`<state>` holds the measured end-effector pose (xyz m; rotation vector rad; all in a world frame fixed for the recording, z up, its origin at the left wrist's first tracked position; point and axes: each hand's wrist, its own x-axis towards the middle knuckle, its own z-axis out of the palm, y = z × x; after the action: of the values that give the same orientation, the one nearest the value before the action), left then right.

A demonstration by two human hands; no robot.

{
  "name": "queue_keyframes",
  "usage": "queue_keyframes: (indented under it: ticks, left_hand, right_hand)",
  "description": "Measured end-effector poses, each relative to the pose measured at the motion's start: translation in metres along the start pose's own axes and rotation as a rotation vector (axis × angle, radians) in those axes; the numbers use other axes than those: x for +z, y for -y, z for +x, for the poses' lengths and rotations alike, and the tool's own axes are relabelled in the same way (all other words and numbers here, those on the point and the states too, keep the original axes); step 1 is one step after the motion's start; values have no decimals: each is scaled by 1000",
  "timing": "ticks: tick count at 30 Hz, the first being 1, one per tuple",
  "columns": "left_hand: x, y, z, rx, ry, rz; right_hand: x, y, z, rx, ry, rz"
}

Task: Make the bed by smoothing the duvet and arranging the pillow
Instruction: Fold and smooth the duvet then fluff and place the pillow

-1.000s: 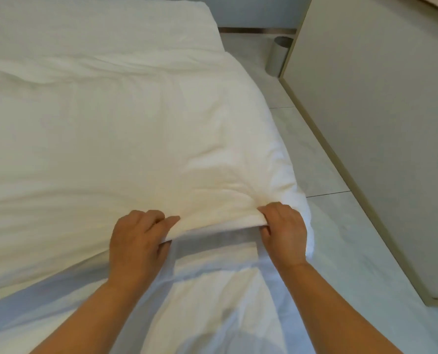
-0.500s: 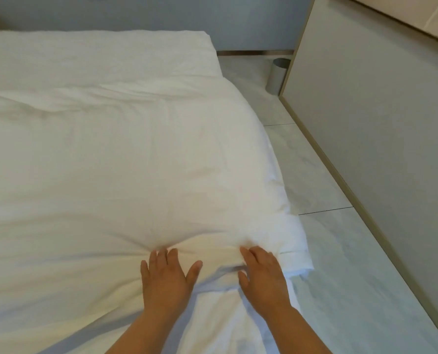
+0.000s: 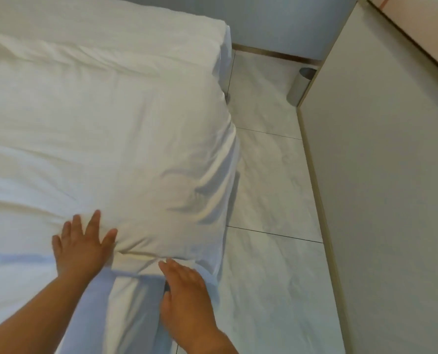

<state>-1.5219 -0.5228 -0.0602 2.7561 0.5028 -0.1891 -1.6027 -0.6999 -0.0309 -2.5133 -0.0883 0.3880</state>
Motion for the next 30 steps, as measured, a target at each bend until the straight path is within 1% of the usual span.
queue_keyframes:
  ticks: [1,2,5,7,11,15,19,23,27,30]
  left_hand:
    - [-1,-5,-2,-20,21,22]
    - [-1,-9,-3,-37,48,48]
    - [-4,-16,-13,-81,93,83]
    - [-6,-26,-20,-107,110,87]
    - [-15,-52,-18,-147,51,125]
    - [-14,-85,-8,-147,44,134]
    - [-13,-102,15,-244,41,7]
    - [-23,-132,49,-384,-28,-126]
    - [-40,-178,109,-397,-149,-206]
    - [-44,-213,160,-370,-332,-239]
  right_hand:
    - [-14,-13,-3,-10,88,44]
    - [-33,-23,-6,4,139,93]
    - [-71,-51,-2,54,105,107]
    - [-93,-61,5,36,87,104]
    - [-131,-70,30,14,58,82]
    - [-174,-73,89,3,94,75]
    - [-214,-68,164,-11,146,55]
    - [-264,-73,236,-21,173,5]
    - [-302,-77,308,-77,157,6]
    - [-324,-84,371,-126,188,5]
